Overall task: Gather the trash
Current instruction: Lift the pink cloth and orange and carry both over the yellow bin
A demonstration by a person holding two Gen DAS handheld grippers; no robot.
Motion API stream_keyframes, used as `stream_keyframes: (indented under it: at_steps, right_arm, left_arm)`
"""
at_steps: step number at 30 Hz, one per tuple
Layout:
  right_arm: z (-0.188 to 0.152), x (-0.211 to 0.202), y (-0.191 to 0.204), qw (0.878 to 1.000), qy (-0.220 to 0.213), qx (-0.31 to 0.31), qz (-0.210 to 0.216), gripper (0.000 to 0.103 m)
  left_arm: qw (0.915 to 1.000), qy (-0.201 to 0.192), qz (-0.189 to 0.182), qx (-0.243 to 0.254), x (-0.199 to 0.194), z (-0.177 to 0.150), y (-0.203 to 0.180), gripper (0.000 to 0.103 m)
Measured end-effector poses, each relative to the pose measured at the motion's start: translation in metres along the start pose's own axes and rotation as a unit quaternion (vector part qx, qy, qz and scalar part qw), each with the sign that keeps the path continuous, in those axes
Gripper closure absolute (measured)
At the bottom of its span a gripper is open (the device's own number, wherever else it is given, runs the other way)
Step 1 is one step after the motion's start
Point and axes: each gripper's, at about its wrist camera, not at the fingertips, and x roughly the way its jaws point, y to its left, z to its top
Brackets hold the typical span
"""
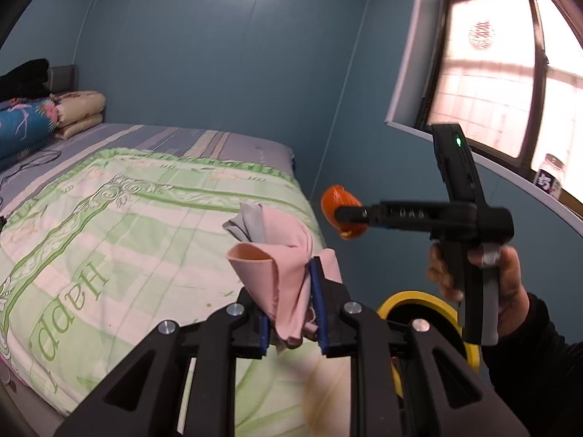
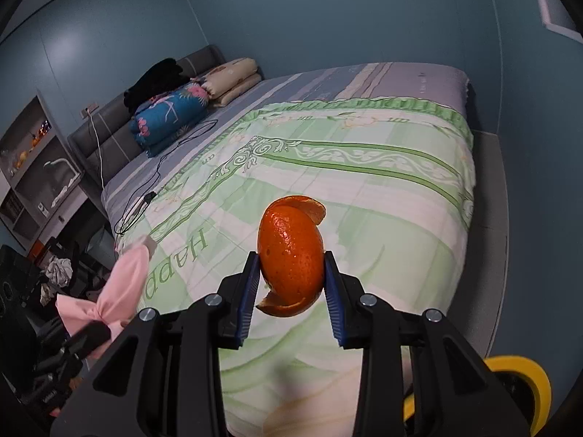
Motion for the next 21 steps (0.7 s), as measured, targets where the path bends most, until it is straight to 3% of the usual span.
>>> stream_keyframes:
  at_steps: [14,21]
  right_arm:
    - [-0.073,-0.095,-0.07,0.994,-0.056,0.087,-0.041,0.07]
    - [-0.103,-0.124,-0.091,0.988,-0.079,0.114,-0.07,0.07]
  left_arm:
    - [0.9969,-0.009,-0.037,0.069,-0.007,0.002,-0.075,0.086]
    - [0.994,-0.003,-0.054,0.095,-0.001,0.002,-0.107,0.086]
